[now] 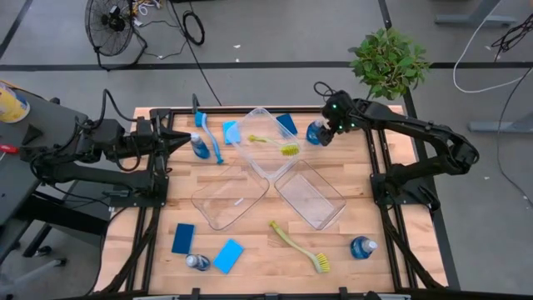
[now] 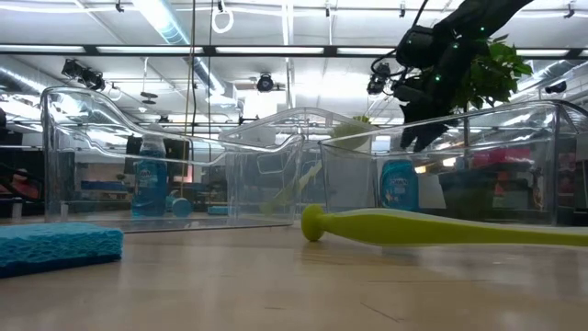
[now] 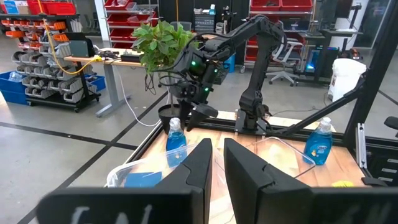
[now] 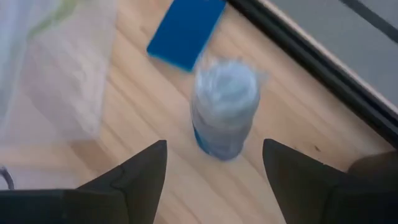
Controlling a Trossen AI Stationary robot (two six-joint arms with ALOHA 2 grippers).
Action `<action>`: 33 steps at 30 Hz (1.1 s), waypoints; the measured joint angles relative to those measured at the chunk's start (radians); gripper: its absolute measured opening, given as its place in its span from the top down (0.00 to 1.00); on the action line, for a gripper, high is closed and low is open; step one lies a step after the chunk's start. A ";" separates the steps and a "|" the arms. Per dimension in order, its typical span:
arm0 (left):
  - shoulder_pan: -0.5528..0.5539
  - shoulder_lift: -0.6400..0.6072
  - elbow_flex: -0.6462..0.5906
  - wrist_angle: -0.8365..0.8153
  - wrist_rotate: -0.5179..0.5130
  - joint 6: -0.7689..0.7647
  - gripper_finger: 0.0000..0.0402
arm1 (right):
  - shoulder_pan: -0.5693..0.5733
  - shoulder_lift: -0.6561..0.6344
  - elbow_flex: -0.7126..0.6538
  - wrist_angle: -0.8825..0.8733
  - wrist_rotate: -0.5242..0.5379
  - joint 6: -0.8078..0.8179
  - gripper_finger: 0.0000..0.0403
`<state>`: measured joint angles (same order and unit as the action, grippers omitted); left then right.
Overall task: Pick & Place Kitchen Sink Supplies
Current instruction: Put the blue dishwashing liquid into the left transparent bin
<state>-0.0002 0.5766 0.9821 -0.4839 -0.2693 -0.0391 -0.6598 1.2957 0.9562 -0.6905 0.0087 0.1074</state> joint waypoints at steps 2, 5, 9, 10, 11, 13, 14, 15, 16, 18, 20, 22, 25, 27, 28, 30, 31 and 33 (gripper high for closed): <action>0.000 0.000 0.000 0.000 0.000 0.000 0.88 | 0.000 0.000 0.000 -0.013 0.000 -0.013 0.34; 0.000 0.000 0.000 0.000 0.000 0.000 0.88 | 0.000 0.000 -0.001 -0.017 0.001 -0.022 0.34; 0.000 0.000 0.000 0.000 0.000 -0.001 0.88 | 0.000 -0.002 -0.040 0.012 0.001 -0.042 0.34; 0.000 0.000 0.000 0.000 0.000 -0.001 0.88 | 0.000 -0.002 -0.055 0.022 0.000 -0.046 0.34; 0.000 0.000 0.000 0.000 0.000 -0.001 0.88 | 0.000 -0.002 -0.071 0.042 0.000 -0.053 0.34; 0.000 0.000 0.000 0.000 0.000 -0.001 0.88 | 0.001 -0.002 -0.100 0.093 -0.001 -0.058 0.34; 0.000 0.000 0.000 0.000 0.000 -0.001 0.88 | 0.001 -0.002 -0.115 0.113 0.000 -0.060 0.34; 0.000 0.000 0.000 0.000 0.000 -0.001 0.88 | 0.001 -0.002 -0.126 0.130 0.000 -0.062 0.34; 0.000 0.000 0.000 0.000 0.000 -0.001 0.88 | 0.001 -0.002 -0.137 0.152 0.000 -0.064 0.34; 0.000 0.000 0.000 0.000 0.000 -0.001 0.88 | 0.001 -0.002 -0.160 0.211 0.000 -0.066 0.34; 0.000 0.000 0.000 0.000 0.000 -0.001 0.88 | 0.001 -0.002 -0.186 0.256 0.000 -0.082 0.34; 0.000 0.000 0.000 0.000 0.000 -0.001 0.88 | 0.001 -0.002 -0.209 0.298 0.000 -0.102 0.34; 0.000 0.000 0.000 0.000 0.000 -0.001 0.88 | 0.001 -0.002 -0.240 0.333 0.000 -0.094 0.34; 0.000 0.000 0.000 0.000 0.000 -0.001 0.88 | 0.000 -0.002 -0.256 0.346 0.000 -0.080 0.34; 0.000 0.000 0.000 0.000 0.000 0.000 0.88 | 0.000 -0.002 -0.262 0.356 0.001 -0.074 0.34; 0.000 0.000 0.000 0.000 0.000 0.000 0.88 | 0.000 -0.002 -0.274 0.363 0.001 -0.066 0.34; 0.000 0.000 0.000 0.000 0.000 0.000 0.88 | 0.000 -0.002 -0.280 0.370 0.001 -0.066 0.34; 0.000 0.000 0.000 0.000 0.000 0.000 0.88 | 0.000 -0.001 -0.288 0.400 0.001 -0.066 0.34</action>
<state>-0.0002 0.5766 0.9821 -0.4836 -0.2695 -0.0391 -0.6594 1.2944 0.6679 -0.2901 0.0092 0.0414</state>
